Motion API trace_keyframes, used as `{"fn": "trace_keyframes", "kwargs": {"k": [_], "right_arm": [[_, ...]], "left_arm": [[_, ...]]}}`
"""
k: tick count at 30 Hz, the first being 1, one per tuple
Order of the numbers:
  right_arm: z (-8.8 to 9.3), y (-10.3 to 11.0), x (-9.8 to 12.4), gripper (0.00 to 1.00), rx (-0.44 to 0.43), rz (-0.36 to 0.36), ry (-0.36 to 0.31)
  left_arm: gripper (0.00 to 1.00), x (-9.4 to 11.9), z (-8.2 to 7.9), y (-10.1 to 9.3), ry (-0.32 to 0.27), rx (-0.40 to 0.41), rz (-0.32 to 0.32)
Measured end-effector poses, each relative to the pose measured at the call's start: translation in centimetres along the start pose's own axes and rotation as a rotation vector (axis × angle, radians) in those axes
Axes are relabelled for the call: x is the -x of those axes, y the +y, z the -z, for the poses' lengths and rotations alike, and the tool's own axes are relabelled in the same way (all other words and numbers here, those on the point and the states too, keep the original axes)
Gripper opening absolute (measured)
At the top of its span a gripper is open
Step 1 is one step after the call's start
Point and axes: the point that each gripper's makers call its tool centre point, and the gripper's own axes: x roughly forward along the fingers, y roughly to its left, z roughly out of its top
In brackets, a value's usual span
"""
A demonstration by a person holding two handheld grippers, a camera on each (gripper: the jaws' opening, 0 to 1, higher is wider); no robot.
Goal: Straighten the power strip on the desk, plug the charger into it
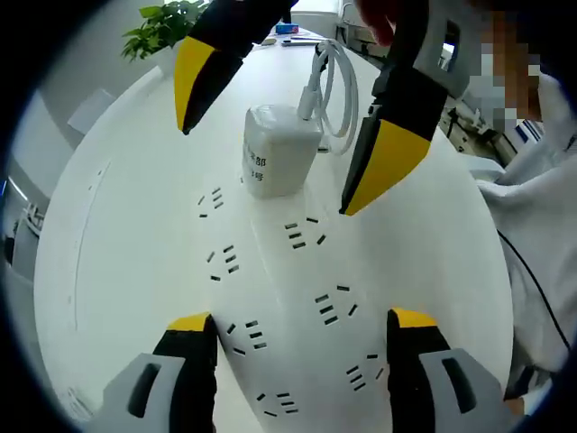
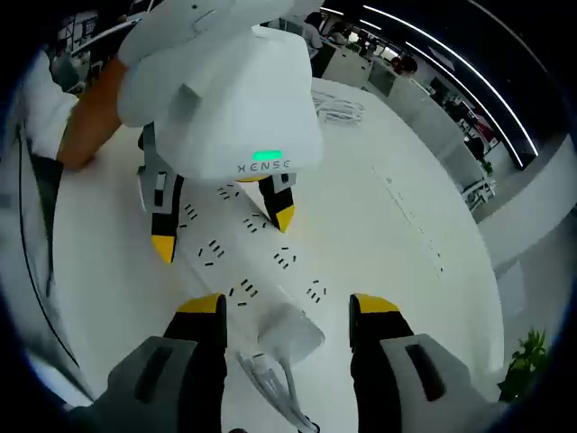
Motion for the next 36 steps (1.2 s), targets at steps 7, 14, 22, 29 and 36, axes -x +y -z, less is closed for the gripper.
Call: {"fn": "trace_keyframes", "kwargs": {"k": [7, 14, 22, 29, 36], "right_arm": [[0.8, 0.5, 1.6, 0.6, 0.04, 0.004, -0.048], [1.1, 1.2, 1.4, 0.68, -0.052, -0.038, -0.167], [-1.2, -0.5, 1.7, 0.73, -0.083, -0.039, -0.374], [2.1, 0.3, 0.4, 0.41, 0.352, -0.045, -0.169], [0.4, 0.0, -0.4, 0.42, 0.393, -0.092, -0.147]], "left_arm": [[0.78, 0.0, -0.2, 0.1, -0.017, -0.013, 0.008], [0.78, 0.1, -0.3, 0.1, -0.012, -0.004, 0.002], [0.78, 0.1, -0.4, -0.4, -0.013, 0.001, 0.0], [0.78, 0.0, -0.3, -0.4, -0.017, -0.006, 0.003], [0.78, -0.1, -0.4, -0.3, -0.012, 0.001, -0.001]]}}
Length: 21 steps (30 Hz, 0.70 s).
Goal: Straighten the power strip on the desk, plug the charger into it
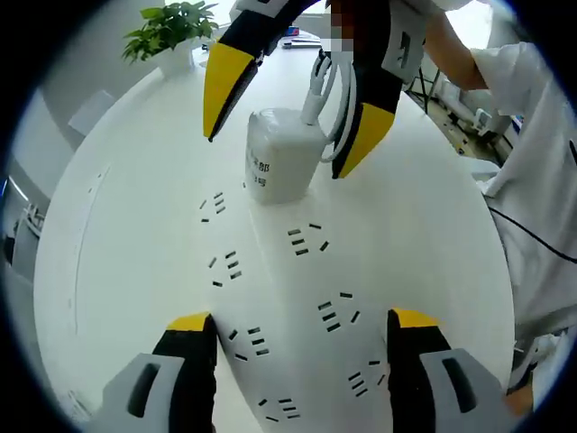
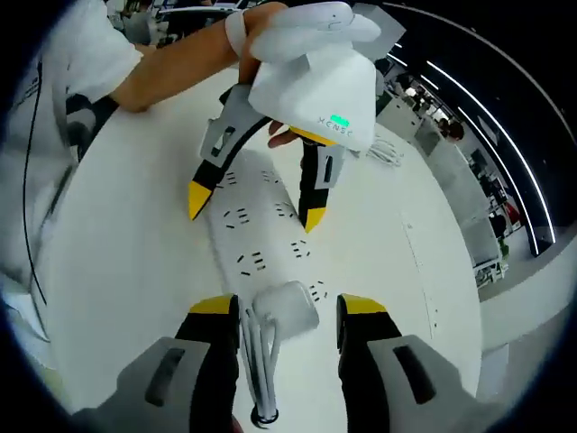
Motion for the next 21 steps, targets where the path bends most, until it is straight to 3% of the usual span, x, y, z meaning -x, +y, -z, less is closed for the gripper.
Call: {"fn": "trace_keyframes", "kwargs": {"k": [2, 4, 7, 11, 14, 17, 21], "right_arm": [[0.1, 0.4, -0.4, 0.42, -0.004, -0.039, 0.016], [0.0, 0.3, -0.6, 0.42, -0.061, -0.04, 0.042], [-2.3, 1.0, -0.3, 0.41, -0.033, -0.064, -0.015], [-0.4, 0.6, -0.3, 0.41, 0.033, -0.052, 0.128], [0.2, 0.6, -0.5, 0.38, 0.02, -0.068, 0.132], [1.7, 1.3, -0.6, 0.3, 0.091, -0.12, 0.2], [1.6, 1.1, -0.6, 0.29, 0.089, -0.109, 0.174]], "left_arm": [[0.78, 0.0, 0.0, 0.0, 0.001, 0.005, -0.002], [0.78, -0.1, -0.1, 0.0, 0.001, 0.006, -0.003], [0.78, -0.1, -0.1, 0.1, 0.001, 0.005, -0.003], [0.78, -0.1, -0.1, 0.1, -0.006, 0.005, -0.001], [0.78, 0.0, -0.1, 0.1, -0.006, 0.004, -0.001], [0.78, 0.0, -0.1, 0.0, -0.008, 0.002, 0.001], [0.78, 0.0, -0.1, 0.0, -0.01, 0.002, 0.001]]}}
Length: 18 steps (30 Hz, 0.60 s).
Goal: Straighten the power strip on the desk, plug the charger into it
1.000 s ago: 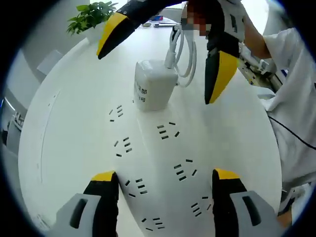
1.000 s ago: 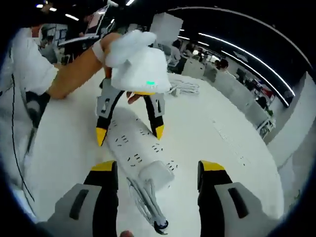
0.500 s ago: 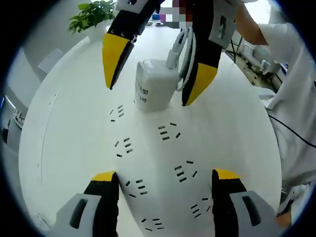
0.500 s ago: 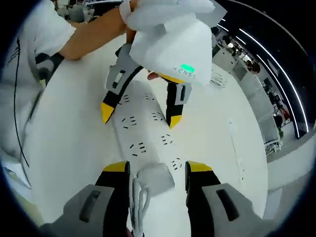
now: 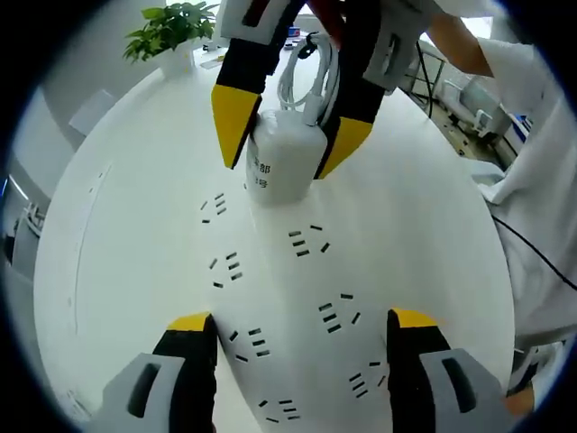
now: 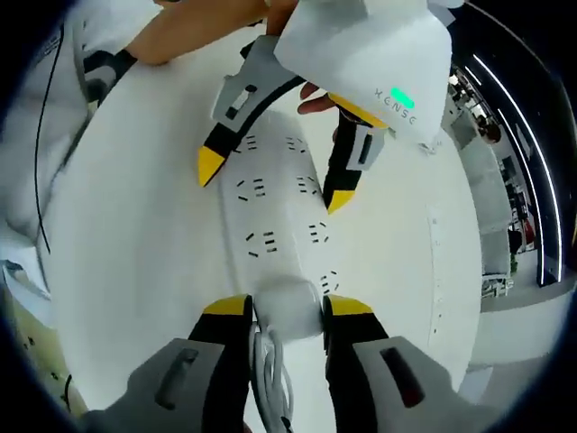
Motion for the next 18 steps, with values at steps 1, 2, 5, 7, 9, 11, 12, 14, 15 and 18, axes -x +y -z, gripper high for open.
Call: {"fn": "trace_keyframes", "kwargs": {"k": [1, 2, 5, 7, 9, 11, 12, 14, 15, 18], "right_arm": [[0.0, 0.0, 0.0, 0.29, -0.001, -0.001, -0.007], [0.0, 0.0, 0.0, 0.29, -0.004, -0.001, -0.011], [0.0, 0.2, 0.0, 0.29, 0.008, 0.002, -0.006], [0.0, 0.1, 0.0, 0.28, 0.007, 0.005, 0.0], [0.0, 0.2, 0.0, 0.28, 0.001, 0.006, 0.006], [0.0, 0.2, 0.0, 0.28, -0.007, 0.007, 0.013], [0.0, 0.3, 0.1, 0.28, -0.014, 0.007, 0.016], [0.1, 0.5, 0.2, 0.28, -0.046, 0.006, 0.021], [0.1, 0.7, 0.2, 0.28, -0.068, 0.004, 0.021], [0.1, 1.0, 0.5, 0.28, -0.076, 0.006, 0.021]], "left_arm": [[0.78, 0.0, 0.0, 0.0, -0.001, 0.0, 0.0], [0.78, 0.0, 0.0, 0.0, -0.002, 0.0, 0.0], [0.78, 0.0, 0.0, 0.0, -0.002, -0.001, 0.0], [0.78, 0.0, 0.0, 0.0, -0.003, -0.001, 0.0], [0.78, 0.0, 0.0, -0.1, -0.013, -0.002, 0.003], [0.78, 0.0, 0.0, -0.1, -0.017, -0.008, 0.006], [0.78, -0.1, 0.0, -0.1, -0.016, -0.011, 0.007], [0.77, -0.1, -0.1, -0.2, -0.015, -0.017, 0.009], [0.77, -0.1, -0.1, -0.3, -0.015, -0.021, 0.01], [0.77, -0.1, -0.2, -0.4, -0.017, -0.032, 0.015]]}}
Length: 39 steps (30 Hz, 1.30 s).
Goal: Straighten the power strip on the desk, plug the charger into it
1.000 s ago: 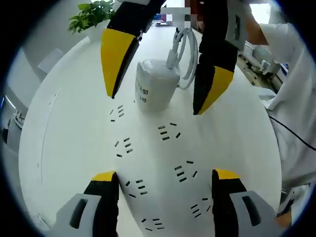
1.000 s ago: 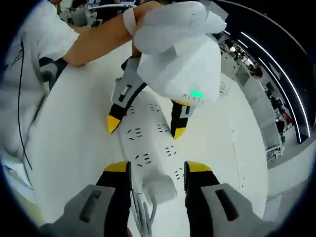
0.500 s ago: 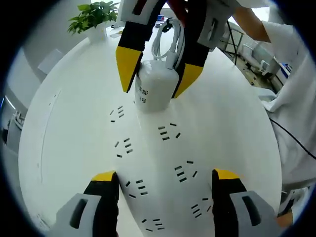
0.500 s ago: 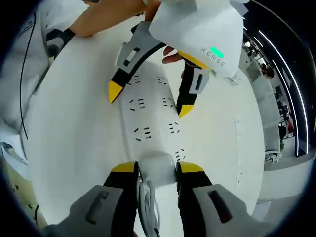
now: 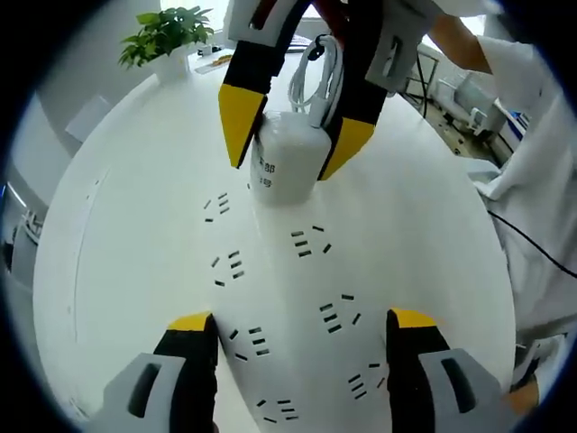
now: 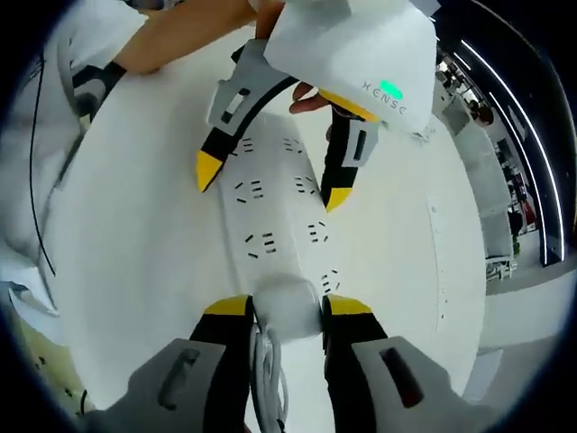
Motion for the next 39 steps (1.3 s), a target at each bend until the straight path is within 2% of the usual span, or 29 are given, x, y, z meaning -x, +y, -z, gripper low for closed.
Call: {"fn": "trace_keyframes", "kwargs": {"k": [5, 12, 26, 35, 39], "right_arm": [[0.1, 0.5, 0.3, 0.28, -0.047, 0.003, 0.007], [0.1, 1.6, 0.8, 0.28, -0.052, 0.007, 0.032], [0.0, 2.8, 1.5, 0.28, -0.106, 0.011, 0.032], [-0.1, 2.9, 1.6, 0.28, -0.104, 0.01, 0.029], [-0.1, 3.1, 1.7, 0.29, -0.07, 0.011, -0.007]], "left_arm": [[0.75, 0.0, -0.1, -0.2, -0.009, -0.01, 0.007], [0.73, 0.0, -0.4, -0.6, 0.006, -0.03, 0.014], [0.71, 0.0, -0.8, -1.1, 0.005, -0.052, 0.025], [0.71, 0.1, -0.9, -1.2, 0.0, -0.057, 0.028], [0.71, 0.1, -0.9, -1.2, -0.002, -0.054, 0.027]]}}
